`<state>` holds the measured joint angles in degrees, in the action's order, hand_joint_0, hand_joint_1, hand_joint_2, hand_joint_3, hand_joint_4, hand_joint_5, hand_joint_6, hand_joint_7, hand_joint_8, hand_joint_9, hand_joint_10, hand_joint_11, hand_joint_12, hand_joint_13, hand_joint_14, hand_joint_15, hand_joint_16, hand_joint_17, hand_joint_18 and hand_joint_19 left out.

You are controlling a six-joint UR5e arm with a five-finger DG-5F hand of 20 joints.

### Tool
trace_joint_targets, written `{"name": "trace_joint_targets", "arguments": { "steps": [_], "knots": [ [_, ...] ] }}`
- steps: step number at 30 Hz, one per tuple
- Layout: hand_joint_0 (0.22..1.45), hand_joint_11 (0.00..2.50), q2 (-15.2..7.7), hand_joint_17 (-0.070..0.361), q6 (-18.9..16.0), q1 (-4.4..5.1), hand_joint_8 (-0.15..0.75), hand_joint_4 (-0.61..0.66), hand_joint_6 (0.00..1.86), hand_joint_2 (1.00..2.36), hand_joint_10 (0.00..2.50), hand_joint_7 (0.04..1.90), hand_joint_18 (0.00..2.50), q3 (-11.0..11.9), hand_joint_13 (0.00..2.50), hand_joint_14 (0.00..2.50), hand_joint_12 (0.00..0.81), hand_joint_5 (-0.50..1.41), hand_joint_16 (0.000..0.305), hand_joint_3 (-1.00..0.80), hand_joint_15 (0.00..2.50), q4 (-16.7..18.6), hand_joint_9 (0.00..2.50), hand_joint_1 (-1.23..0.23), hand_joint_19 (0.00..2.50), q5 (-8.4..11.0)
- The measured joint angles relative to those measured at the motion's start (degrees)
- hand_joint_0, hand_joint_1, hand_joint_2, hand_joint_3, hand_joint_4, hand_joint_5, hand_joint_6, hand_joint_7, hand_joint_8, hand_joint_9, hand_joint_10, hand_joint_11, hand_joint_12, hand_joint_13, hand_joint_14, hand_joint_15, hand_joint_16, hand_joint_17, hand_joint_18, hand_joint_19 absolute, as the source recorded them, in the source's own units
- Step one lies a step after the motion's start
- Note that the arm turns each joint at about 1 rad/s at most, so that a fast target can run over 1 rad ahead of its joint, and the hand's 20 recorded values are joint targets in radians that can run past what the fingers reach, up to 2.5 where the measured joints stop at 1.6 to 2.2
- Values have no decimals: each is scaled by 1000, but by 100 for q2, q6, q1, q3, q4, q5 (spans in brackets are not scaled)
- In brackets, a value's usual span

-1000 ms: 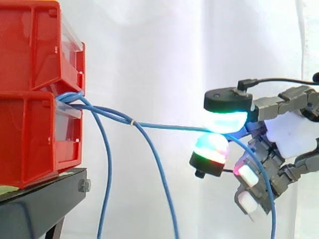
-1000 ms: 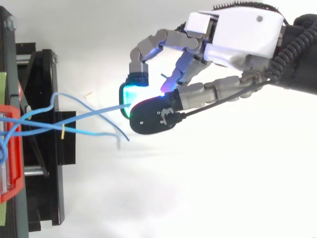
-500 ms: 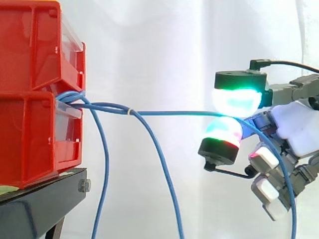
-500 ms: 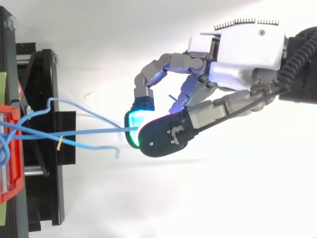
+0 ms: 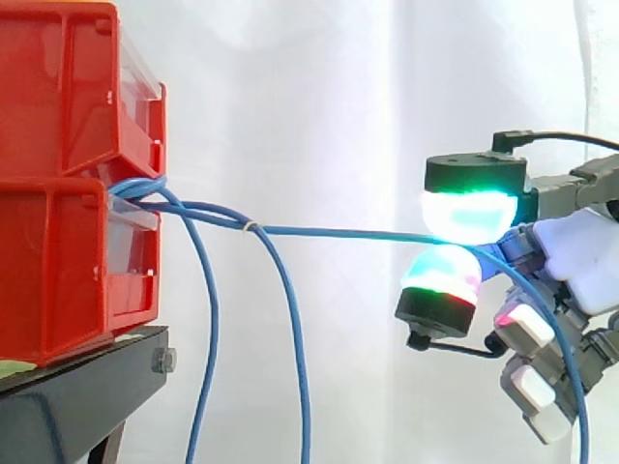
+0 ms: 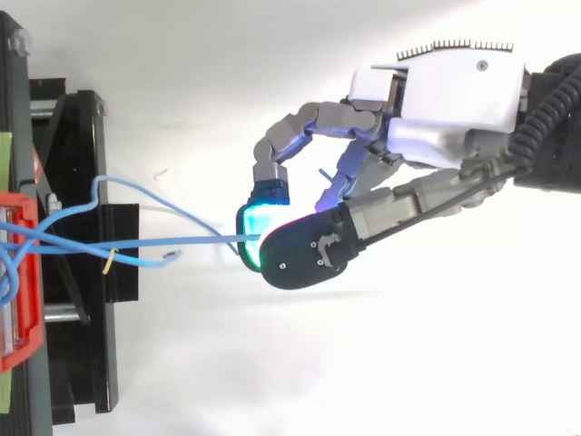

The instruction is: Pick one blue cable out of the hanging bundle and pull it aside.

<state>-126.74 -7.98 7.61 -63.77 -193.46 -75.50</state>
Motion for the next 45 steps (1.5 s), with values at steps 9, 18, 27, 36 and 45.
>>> {"name": "trace_joint_targets", "arguments": {
  "steps": [9, 18, 27, 36, 45],
  "knots": [
    [581, 438, 0, 140, 16, 36, 271, -225, 873, 1014, 17, 1078, 760, -4, 892, 17, 358, -24, 62, -1, 449, 238, 1168, -793, 314, 0],
    [578, 432, -1, 140, 16, 48, 274, -224, 873, 1025, 15, 1080, 765, -4, 894, 17, 358, -23, 62, -4, 449, 569, 1170, -794, 311, 0],
    [579, 435, -1, 140, 16, 55, 274, -227, 873, 1025, 15, 1079, 766, -5, 895, 18, 362, -23, 62, -4, 447, 684, 1169, -794, 310, 0],
    [580, 433, -2, 139, 16, 56, 276, -223, 872, 1020, 15, 1084, 771, -5, 895, 17, 360, -23, 62, -3, 452, 687, 1168, -793, 319, 0],
    [580, 439, -1, 139, 16, 57, 278, -224, 872, 1015, 17, 1075, 775, -4, 899, 18, 360, -23, 62, 1, 439, 687, 1173, -792, 318, 0]
  ]
}}
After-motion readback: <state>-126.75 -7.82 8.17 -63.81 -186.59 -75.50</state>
